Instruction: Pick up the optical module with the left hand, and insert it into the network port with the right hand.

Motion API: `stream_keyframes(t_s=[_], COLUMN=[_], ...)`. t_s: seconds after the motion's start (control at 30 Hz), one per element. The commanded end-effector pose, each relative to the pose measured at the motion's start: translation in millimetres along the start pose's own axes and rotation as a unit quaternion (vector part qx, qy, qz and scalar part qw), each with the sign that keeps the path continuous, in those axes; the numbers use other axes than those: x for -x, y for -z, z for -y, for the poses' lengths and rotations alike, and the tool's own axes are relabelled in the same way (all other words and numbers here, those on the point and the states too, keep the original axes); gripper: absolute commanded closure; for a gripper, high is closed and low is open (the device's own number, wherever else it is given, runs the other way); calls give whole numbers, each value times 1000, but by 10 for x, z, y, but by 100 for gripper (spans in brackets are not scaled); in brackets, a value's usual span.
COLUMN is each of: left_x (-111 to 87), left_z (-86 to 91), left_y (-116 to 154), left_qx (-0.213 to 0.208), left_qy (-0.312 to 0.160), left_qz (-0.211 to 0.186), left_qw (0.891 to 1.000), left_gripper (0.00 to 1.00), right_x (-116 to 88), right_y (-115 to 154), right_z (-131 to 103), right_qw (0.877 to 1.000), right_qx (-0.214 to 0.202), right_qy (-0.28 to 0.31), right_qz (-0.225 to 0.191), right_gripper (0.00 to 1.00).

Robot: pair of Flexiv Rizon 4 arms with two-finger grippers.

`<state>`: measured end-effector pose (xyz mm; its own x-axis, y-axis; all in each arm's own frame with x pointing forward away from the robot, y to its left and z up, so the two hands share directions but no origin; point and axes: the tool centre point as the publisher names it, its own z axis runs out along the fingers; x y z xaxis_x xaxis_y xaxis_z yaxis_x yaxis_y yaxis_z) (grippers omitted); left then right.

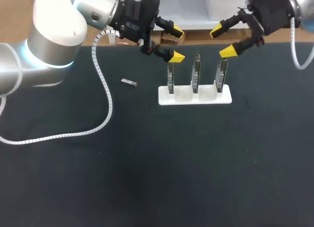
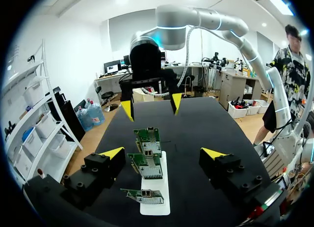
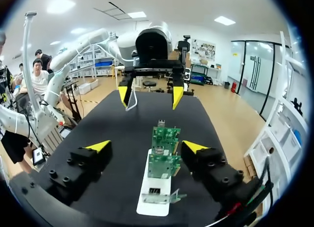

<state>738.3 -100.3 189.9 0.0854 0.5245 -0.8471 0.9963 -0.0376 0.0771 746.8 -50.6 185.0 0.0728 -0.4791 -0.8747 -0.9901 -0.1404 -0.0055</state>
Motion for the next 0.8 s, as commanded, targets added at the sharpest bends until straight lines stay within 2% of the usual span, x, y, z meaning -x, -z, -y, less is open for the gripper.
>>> stream_keyframes(t_s=[0.03,0.47,0.8], left_x=[8,8,8], left_z=[-13,-13,-13], left_y=[-6,-6,-6], left_qx=[-1,-1,-1], left_qy=[1,1,1], left_qz=[-3,-3,-3], left_qw=[1000,1000,1000], left_gripper=[0,0,0], right_x=[43,-63,-79], right_y=[114,253,495], right_z=[-164,-348,-457], right_qw=[999,999,999], right_qx=[-31,-32,-14], right_qy=[0,-24,-35], right_qz=[-7,-7,-39], right_gripper=[0,0,0])
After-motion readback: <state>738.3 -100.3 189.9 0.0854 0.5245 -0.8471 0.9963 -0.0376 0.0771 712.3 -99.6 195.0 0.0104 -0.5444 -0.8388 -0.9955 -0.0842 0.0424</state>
